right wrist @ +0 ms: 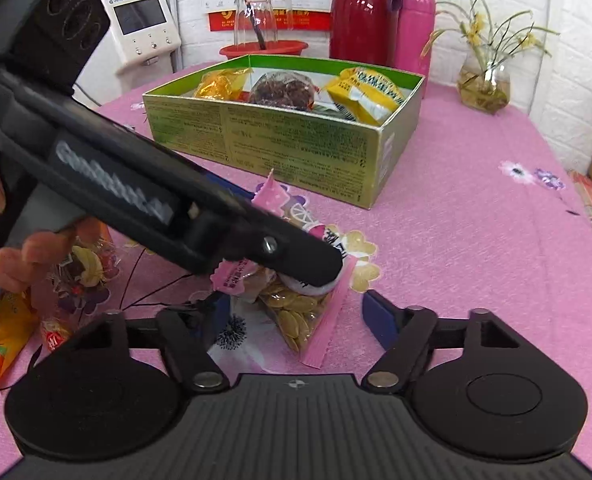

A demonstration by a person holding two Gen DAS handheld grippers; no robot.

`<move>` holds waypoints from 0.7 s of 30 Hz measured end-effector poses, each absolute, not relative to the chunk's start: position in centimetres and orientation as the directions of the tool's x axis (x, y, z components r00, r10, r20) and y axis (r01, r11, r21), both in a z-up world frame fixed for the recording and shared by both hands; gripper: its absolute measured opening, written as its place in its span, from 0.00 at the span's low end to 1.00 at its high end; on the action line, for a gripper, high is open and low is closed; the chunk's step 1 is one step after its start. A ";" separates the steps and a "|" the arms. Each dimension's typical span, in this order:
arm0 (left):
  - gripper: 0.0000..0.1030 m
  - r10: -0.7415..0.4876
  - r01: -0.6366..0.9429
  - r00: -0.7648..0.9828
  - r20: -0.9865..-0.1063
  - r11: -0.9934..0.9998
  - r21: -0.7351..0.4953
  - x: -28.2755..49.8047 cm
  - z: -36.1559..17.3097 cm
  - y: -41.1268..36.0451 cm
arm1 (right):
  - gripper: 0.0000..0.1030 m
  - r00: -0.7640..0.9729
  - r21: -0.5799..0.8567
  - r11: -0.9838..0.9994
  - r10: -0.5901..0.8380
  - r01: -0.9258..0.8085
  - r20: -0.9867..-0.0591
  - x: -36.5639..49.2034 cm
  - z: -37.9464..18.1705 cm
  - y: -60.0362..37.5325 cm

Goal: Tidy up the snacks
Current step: 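Grasp the pink-and-white snack bag on the table with both grippers, then lift the pink-and-white bag into the box and release it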

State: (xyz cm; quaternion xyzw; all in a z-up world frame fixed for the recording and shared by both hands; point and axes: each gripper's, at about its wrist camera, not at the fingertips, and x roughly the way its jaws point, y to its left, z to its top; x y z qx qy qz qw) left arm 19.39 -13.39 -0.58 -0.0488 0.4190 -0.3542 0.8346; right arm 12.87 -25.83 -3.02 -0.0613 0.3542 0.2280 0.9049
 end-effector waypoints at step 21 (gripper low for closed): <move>0.00 -0.649 0.566 0.579 -0.493 0.755 -0.331 18.8 7.7 -9.4 | 0.79 0.793 -0.078 0.867 0.410 -0.492 -0.450 13.4 4.0 -23.5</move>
